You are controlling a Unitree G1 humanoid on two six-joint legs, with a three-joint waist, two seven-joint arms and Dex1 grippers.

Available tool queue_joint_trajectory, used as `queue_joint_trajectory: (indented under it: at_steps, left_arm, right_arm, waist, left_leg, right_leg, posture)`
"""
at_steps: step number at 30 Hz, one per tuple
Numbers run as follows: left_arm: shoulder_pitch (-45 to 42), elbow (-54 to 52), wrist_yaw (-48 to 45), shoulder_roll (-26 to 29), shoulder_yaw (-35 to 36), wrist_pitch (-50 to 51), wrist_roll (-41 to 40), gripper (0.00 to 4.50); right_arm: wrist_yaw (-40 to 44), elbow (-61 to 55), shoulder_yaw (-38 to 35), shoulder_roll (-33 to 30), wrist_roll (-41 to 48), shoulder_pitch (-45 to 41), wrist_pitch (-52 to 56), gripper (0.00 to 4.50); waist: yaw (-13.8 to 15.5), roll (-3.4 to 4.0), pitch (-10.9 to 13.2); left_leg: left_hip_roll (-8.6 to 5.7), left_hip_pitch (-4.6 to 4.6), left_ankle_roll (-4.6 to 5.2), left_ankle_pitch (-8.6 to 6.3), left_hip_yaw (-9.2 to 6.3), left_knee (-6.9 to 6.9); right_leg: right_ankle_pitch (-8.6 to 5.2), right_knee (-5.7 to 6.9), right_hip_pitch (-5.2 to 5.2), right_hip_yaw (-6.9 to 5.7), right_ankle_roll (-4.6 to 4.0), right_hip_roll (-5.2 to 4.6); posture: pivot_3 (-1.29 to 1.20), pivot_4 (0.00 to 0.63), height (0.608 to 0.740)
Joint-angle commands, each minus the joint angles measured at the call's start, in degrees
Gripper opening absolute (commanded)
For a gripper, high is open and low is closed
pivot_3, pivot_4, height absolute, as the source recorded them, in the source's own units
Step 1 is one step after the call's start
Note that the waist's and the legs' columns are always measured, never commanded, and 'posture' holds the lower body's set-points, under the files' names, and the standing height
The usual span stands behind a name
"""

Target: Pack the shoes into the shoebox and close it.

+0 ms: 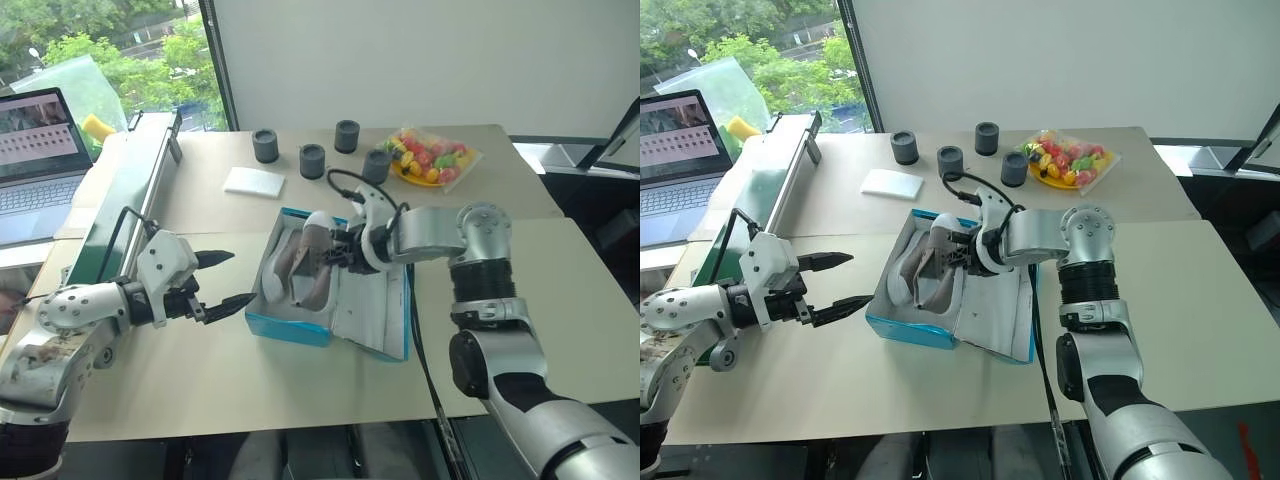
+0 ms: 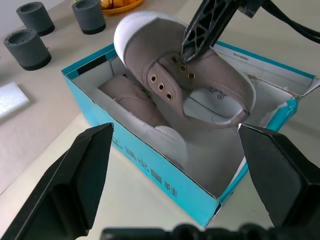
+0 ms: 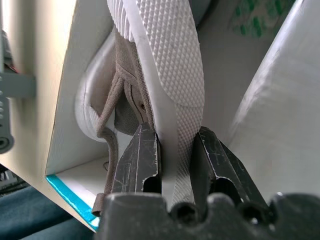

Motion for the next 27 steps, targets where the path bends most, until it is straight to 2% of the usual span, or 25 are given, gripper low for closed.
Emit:
queue_joint_trajectory:
  at_steps: [1,6,12,13,16,20,27]
  left_arm:
    - [-0.44,-1.70,0.16,0.63,1.27,-0.99,0.22,4.22]
    - [-0.66,-1.73,0.56,0.52,1.08,-0.93,0.24,4.22]
    - [-1.45,-1.48,0.75,0.38,0.25,-0.96,0.46,4.22]
    - [-1.88,-1.29,0.77,0.42,0.20,-0.89,0.44,4.50]
    - [-2.38,-0.82,0.54,0.55,0.20,-0.96,0.45,4.50]
    - [-2.64,-0.59,0.47,0.52,-0.03,-1.01,0.63,4.50]
    - [-3.25,0.05,0.20,0.29,-0.37,-0.94,0.91,4.50]
  right_arm:
    - [-6.48,-1.81,-0.53,-0.14,2.03,0.65,-1.87,0.48]
    - [-13.70,-4.61,1.14,1.34,5.70,2.57,-4.58,0.48]
    - [-16.08,-7.06,4.50,4.72,6.16,6.14,-6.69,0.48]
    - [-15.91,-7.22,4.81,5.14,6.08,6.79,-7.03,1.23]
    - [-15.58,-7.16,5.26,5.80,6.28,7.27,-7.97,1.89]
    - [-10.77,-6.26,5.46,5.58,3.79,3.69,-7.93,3.28]
    - [5.02,-8.26,5.30,1.38,-7.88,-4.94,-8.41,3.28]
  waist:
    - [0.07,0.00,0.00]
    - [-0.02,0.00,0.00]
    - [-0.54,0.00,0.00]
    - [-0.54,0.00,0.00]
    - [-0.49,0.00,-0.01]
    - [-0.50,0.00,0.00]
    - [-0.44,0.08,0.05]
  left_leg:
    - [0.00,0.00,0.00,0.00,0.00,0.00]
    - [-0.01,0.03,0.00,0.00,-0.01,0.00]
    - [0.02,0.04,0.00,0.00,-0.01,0.00]
    - [0.02,0.05,0.01,0.00,-0.01,0.00]
    - [0.03,0.06,0.01,0.00,-0.01,0.00]
    - [0.01,0.06,0.01,0.00,-0.01,0.00]
    - [0.00,0.01,0.01,0.00,0.00,0.04]
  right_leg:
    - [0.00,0.00,0.00,0.00,0.00,0.00]
    - [0.00,0.01,0.02,0.00,0.01,-0.01]
    - [-0.01,0.01,0.02,0.00,0.01,0.02]
    - [-0.01,0.01,0.03,0.00,0.01,0.03]
    - [-0.01,0.01,0.04,-0.01,0.01,0.04]
    - [-0.01,0.01,0.04,0.00,0.02,0.03]
    - [-0.01,0.03,-0.02,-0.01,0.03,0.04]
  posture:
    - [0.00,0.150,0.740]
    - [0.00,0.150,0.740]
    - [0.00,0.150,0.740]
    - [0.00,0.150,0.740]
    - [0.00,0.150,0.740]
    - [0.00,0.150,0.740]
    - [0.00,0.150,0.740]
